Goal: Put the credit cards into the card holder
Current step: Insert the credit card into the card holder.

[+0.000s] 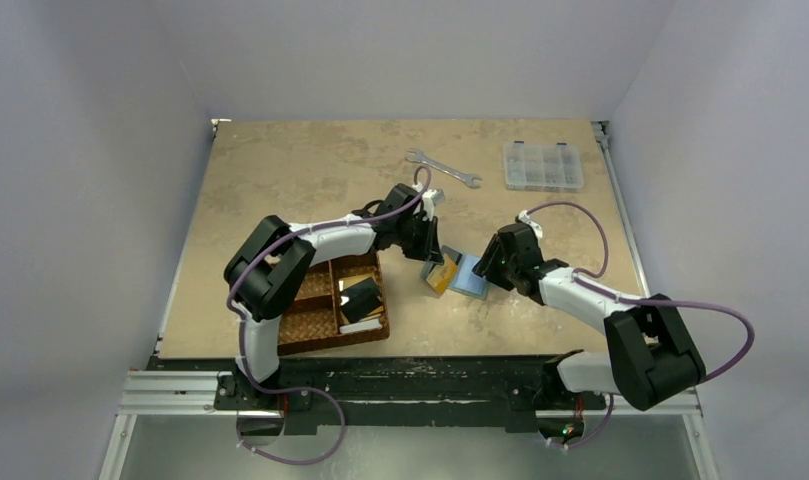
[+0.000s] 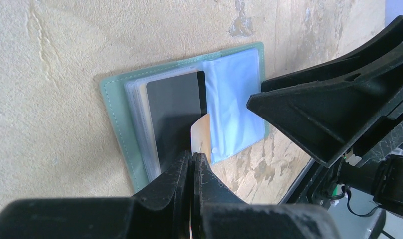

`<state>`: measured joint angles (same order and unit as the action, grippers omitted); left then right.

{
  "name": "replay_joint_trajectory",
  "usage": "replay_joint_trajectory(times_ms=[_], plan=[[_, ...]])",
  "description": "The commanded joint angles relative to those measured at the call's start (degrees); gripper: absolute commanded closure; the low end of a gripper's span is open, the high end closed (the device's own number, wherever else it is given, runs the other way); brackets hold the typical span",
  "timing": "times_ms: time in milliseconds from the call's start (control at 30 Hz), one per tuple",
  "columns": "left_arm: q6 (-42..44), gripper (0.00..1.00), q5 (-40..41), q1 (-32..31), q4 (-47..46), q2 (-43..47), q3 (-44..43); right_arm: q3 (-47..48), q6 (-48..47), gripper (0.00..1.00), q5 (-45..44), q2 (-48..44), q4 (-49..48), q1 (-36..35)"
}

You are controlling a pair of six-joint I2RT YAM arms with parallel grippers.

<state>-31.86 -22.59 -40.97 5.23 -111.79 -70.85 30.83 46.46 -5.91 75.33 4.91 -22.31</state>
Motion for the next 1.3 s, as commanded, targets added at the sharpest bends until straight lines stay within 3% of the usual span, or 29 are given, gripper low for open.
replay_joint_trajectory(times_ms=[0, 233, 533, 833, 1267], plan=[[1.62, 1.00, -3.45, 1.15, -0.86, -2.60, -2.05, -0.42, -1.89, 0.51, -0.33, 3.13, 4.12, 0.69], [0.92, 1.00, -5.23, 1.14, -2.02, -4.46, -2.73, 1.35, -3.96, 0.48, -0.03, 1.79, 5.96, 1.22], [-0.32, 1.00, -9.44, 1.09, -6.91, -6.18, -3.55, 3.15, -5.78, 0.53, 1.53, 5.08, 4.94, 1.70], [-2.02, 1.00, -8.37, 1.12, -10.32, -2.42, 0.80, 6.33, -13.24, 0.62, 5.72, 9.20, 3.65, 1.99], [-6.52, 1.00, -9.63, 1.86, -17.40, 1.13, 5.37, 6.72, -18.54, 0.63, 12.25, 10.55, 2.35, 1.96]])
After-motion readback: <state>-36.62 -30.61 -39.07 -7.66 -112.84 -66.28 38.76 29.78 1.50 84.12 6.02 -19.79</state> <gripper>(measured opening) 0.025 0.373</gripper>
